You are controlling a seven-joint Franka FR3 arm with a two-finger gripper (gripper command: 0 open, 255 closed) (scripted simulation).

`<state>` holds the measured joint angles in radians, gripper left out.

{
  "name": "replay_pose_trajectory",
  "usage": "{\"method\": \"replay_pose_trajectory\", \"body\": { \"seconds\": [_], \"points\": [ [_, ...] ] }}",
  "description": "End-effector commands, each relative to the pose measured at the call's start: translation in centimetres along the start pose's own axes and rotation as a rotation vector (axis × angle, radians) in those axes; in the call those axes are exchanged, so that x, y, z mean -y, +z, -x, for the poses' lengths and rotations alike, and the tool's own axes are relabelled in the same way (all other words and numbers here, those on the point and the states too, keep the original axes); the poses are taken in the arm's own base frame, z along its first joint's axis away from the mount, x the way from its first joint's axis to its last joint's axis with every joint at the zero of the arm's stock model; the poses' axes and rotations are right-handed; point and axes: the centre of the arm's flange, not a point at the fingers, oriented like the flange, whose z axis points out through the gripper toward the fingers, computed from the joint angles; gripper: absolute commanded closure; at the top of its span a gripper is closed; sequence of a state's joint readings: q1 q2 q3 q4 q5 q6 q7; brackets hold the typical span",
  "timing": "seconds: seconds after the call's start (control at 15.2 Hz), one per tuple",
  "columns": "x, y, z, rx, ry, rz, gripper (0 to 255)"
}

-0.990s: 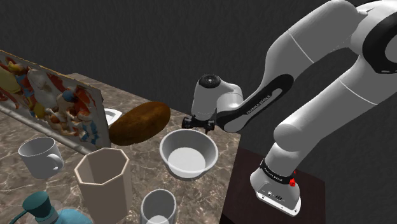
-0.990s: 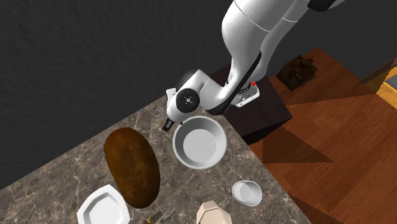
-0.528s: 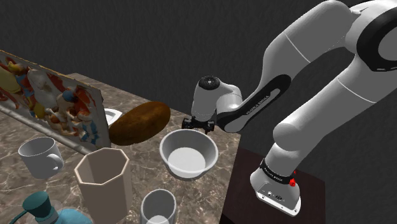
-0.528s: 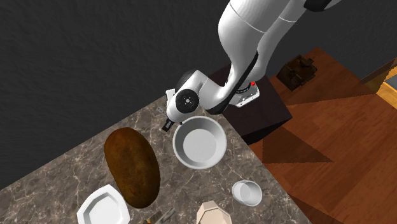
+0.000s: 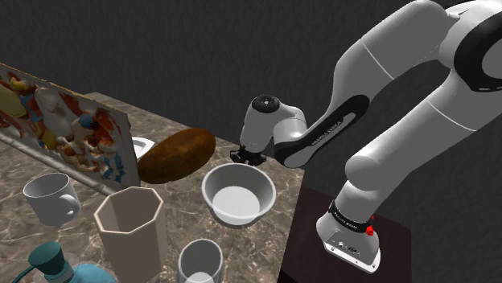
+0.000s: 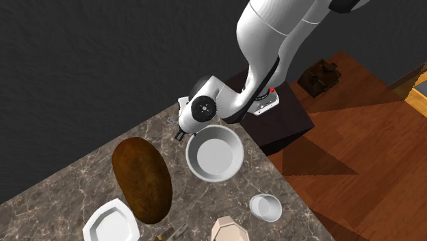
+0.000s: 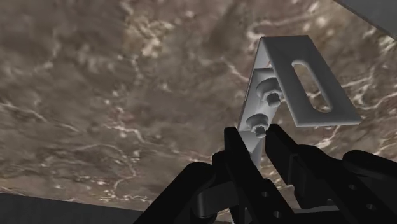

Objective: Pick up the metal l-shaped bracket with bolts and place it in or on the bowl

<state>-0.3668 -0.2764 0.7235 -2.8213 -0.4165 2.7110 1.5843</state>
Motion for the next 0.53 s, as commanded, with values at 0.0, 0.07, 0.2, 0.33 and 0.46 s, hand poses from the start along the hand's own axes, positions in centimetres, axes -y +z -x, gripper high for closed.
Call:
{"method": "replay_pose_trajectory", "body": {
  "seconds": [0.0, 0.07, 0.2, 0.33, 0.46],
  "points": [
    [-1.0, 1.1, 0.7, 0.016, -0.003, 0.048, 255],
    [-1.1, 1.2, 0.8, 0.016, -0.002, 0.047, 255],
    [-0.7, 0.3, -0.4, 0.018, -0.003, 0.047, 255],
    [-0.7, -0.7, -0.7, 0.018, -0.003, 0.047, 255],
    [-0.8, -1.7, -1.1, 0.018, -0.003, 0.047, 255]
  ]
}}
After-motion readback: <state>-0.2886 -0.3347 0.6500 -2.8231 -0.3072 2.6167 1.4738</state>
